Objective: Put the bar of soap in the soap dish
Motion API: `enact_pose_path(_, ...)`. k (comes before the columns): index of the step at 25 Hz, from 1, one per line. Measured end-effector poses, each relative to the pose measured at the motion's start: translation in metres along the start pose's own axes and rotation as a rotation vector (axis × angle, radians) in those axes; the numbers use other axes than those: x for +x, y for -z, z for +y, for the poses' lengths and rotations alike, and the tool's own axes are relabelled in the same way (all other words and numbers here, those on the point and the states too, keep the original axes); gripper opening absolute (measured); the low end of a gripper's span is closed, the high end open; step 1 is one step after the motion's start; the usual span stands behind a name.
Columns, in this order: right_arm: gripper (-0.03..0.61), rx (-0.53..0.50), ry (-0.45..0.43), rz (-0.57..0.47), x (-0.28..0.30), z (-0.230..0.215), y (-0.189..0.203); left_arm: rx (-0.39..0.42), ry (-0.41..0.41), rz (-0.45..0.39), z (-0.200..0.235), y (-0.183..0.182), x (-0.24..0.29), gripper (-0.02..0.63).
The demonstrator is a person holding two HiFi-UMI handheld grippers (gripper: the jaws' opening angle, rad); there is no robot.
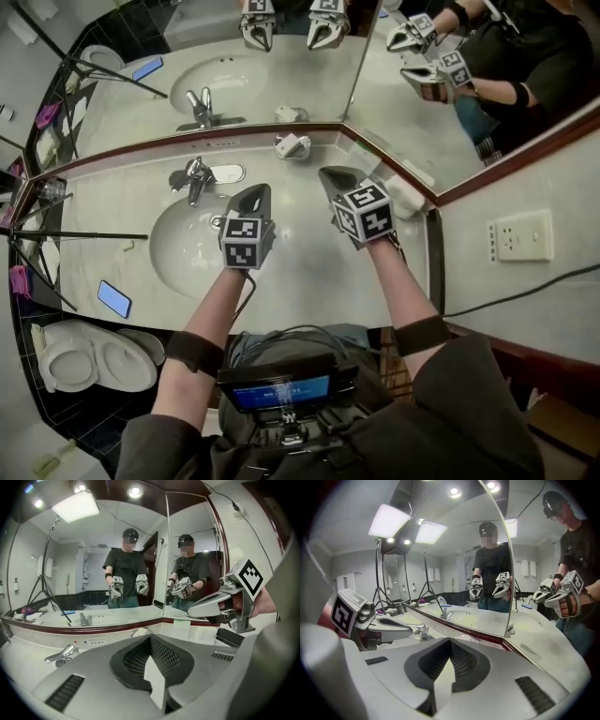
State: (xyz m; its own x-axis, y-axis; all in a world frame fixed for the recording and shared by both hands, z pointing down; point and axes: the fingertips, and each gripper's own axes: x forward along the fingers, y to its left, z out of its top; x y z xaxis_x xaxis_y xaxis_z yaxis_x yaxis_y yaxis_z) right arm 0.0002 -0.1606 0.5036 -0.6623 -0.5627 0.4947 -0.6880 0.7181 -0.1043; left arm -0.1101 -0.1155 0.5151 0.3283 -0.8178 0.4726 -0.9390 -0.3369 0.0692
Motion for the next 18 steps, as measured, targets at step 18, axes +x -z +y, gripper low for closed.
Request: enact_pose_path(18, 0.017, 0.092, 0.026, -0.086, -0.060, 0.033, 0.024, -0.014, 0.046, -0.046, -0.037, 0.017, -0.051, 0.003)
